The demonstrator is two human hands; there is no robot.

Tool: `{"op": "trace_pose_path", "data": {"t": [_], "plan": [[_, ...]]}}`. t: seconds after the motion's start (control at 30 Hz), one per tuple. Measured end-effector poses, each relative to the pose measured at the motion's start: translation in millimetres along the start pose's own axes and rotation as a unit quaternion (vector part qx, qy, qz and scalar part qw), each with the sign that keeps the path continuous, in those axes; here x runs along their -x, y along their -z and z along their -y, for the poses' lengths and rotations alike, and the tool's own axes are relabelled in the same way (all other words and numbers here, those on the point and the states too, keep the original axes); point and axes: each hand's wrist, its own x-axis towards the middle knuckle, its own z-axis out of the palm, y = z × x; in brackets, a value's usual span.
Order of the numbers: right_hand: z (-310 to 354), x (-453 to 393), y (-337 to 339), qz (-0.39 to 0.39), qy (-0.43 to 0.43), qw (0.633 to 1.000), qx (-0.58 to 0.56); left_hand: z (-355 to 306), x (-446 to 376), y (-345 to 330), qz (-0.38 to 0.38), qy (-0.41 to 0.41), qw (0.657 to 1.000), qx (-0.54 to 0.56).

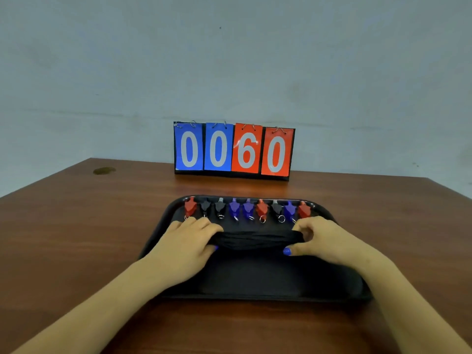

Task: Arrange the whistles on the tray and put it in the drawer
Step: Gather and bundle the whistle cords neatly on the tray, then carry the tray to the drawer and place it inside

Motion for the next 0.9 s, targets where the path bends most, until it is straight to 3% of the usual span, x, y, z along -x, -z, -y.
{"op": "trace_pose_path", "data": {"t": [0.3,0.47,0.57,0.67,0.9], "plan": [[-0.5,-5.7,-6.5,-0.032,-0.002,0.996,0.078,36.5,16.2,14.6,0.038,0.015,0.998,0.041],[1.1,4.4,3.1,0.024,-0.013,0.998,0.064,35.6,21.3,26.0,-0.001,0.007,0.996,0.089],[8.7,22.0,15.7,0.058,-0.012,0.996,0.067,19.6,24.8,32.7,-0.079,-0.049,0.989,0.111],[14.7,42.4,19.6,0.015,0.012,0.999,0.048,-6.3,32.5,33.5,-0.121,-0.136,0.972,0.145],[-17.2,137.6,-21.0,-0.102,0.01,0.983,0.152,-50.1,48.9,19.8,-0.064,-0.285,0.945,0.151]]}}
